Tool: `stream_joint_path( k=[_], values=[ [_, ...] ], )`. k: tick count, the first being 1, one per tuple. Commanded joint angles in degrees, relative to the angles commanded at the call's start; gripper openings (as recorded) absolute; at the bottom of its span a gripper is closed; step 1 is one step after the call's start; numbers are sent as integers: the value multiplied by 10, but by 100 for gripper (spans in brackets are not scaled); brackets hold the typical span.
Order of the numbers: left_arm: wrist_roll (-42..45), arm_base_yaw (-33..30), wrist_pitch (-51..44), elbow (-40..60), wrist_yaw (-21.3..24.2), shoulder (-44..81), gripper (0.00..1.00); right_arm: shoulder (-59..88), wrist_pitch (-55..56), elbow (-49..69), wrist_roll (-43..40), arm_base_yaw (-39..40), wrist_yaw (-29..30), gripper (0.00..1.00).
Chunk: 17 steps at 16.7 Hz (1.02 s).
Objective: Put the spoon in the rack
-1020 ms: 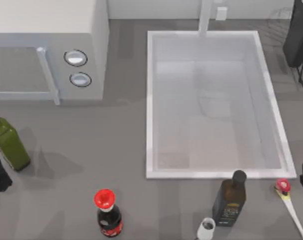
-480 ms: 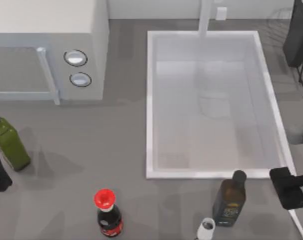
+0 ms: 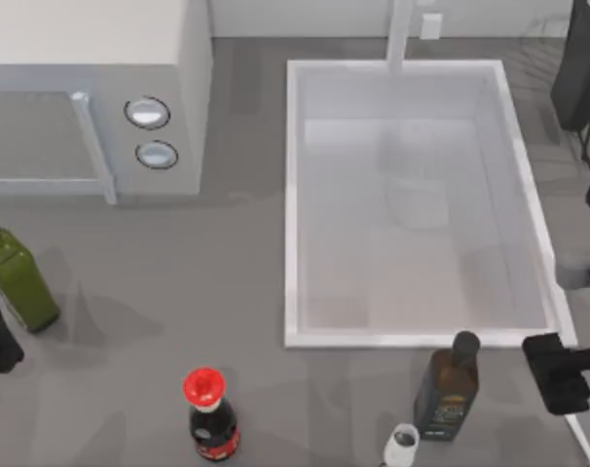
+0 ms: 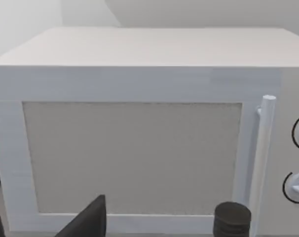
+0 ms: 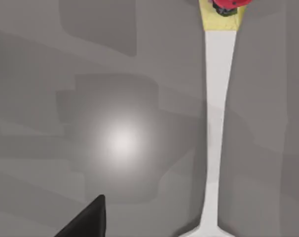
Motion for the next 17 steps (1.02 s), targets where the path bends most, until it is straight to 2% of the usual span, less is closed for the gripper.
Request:
stream_joint_path(
  k=[5,9,17],
  values=[
    [0,0,0,0,0,0,100,31,135,-105,3,4,0,100],
    [0,0,0,0,0,0,100,84,220,-134,6,5,0,100],
    [0,0,0,0,0,0,100,129,249,-121,5,4,0,100]
  ],
)
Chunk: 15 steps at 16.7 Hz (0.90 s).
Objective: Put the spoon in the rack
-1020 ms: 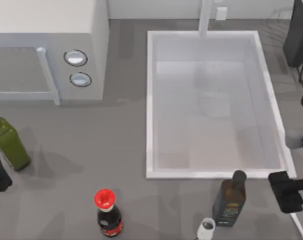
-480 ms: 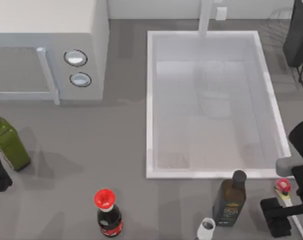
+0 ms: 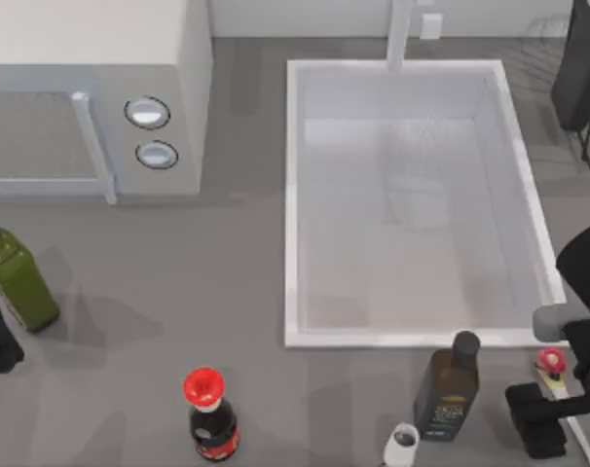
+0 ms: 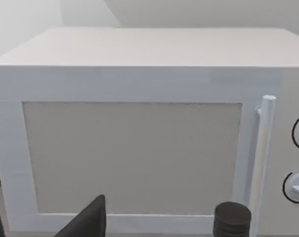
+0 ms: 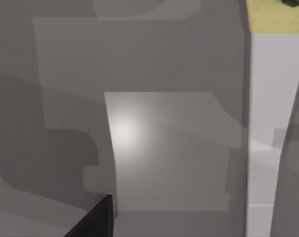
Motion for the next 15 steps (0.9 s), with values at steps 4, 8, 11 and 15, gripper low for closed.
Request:
stream_joint_path(
  k=[4,8,11,15],
  values=[
    [0,0,0,0,0,0,100,0,0,0,0,0,0,70],
    [0,0,0,0,0,0,100,0,0,0,0,0,0,40],
    [0,0,0,0,0,0,100,0,0,0,0,0,0,17],
    [0,0,0,0,0,0,100,0,0,0,0,0,0,0]
  ],
)
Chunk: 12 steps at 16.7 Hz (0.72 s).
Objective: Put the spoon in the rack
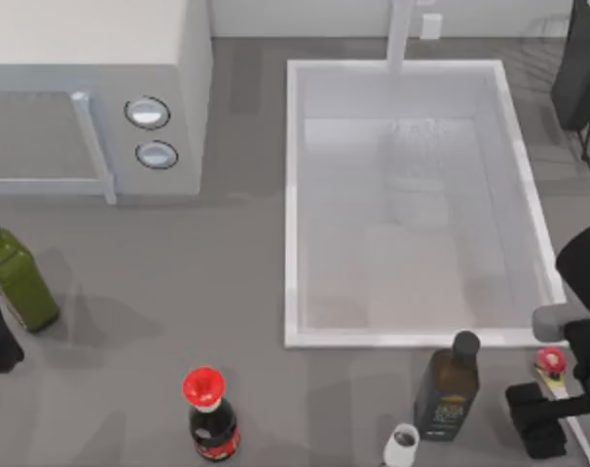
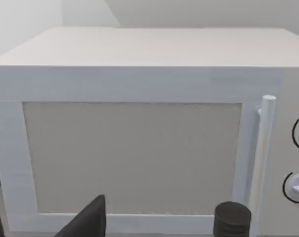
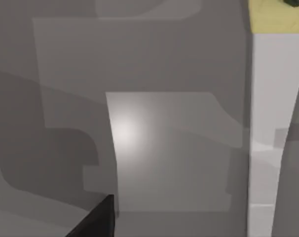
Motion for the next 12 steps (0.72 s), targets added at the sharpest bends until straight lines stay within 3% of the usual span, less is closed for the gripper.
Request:
stream_joint_path(
  k=[6,7,12],
  values=[
    [0,0,0,0,0,0,100,0,0,0,0,0,0,0],
    [0,0,0,0,0,0,100,-54,-76,10,4,3,-3,0],
    [0,0,0,0,0,0,100,-53,-142,71,24,-23,10,0]
  ],
)
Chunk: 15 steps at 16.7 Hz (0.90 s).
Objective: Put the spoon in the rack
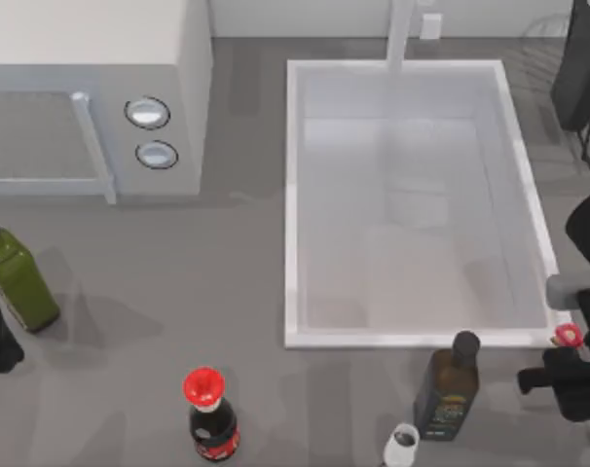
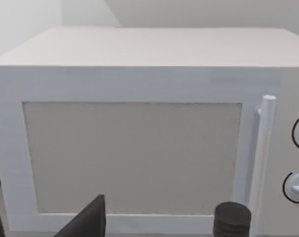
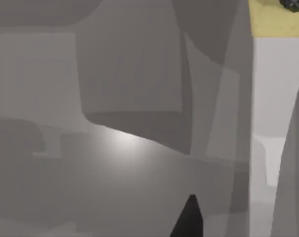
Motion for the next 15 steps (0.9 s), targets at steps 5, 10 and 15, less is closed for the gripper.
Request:
stream_joint_path(
  k=[5,10,15],
  values=[
    [0,0,0,0,0,0,100,-57,-209,189,17,-13,38,0],
    [0,0,0,0,0,0,100,-90,-388,315,-12,9,13,0],
    [0,0,0,0,0,0,100,-96,-425,334,-29,19,-12,0]
  ],
)
